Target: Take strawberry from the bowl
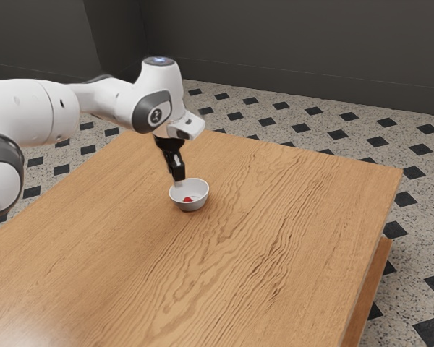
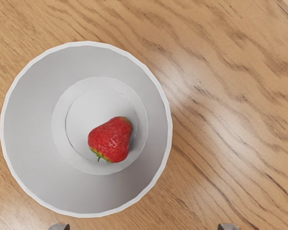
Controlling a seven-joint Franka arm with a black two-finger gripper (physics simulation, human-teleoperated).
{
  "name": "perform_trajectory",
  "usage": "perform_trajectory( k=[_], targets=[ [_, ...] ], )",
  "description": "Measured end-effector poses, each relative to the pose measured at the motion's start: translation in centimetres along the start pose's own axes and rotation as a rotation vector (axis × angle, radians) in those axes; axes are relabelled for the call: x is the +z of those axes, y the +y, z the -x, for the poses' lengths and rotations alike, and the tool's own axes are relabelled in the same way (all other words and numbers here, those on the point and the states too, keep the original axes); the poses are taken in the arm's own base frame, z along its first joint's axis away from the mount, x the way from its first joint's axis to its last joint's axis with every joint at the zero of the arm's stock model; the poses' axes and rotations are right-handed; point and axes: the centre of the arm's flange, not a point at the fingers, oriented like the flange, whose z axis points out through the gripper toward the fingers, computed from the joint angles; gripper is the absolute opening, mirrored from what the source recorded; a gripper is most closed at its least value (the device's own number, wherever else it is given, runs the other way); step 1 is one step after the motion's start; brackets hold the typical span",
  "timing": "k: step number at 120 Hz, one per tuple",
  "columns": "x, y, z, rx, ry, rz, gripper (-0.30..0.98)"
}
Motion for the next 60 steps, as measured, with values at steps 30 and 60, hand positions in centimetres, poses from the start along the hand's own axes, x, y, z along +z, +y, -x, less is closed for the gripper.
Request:
perform_trajectory(
  k=[30,60],
  targets=[
    [2.8,-1.2,-1.1,0.190,0.030,-0.012,0.31],
    [5.3,-1.6,-1.6,0.315,0.037,-0.009,0.30]
  ],
)
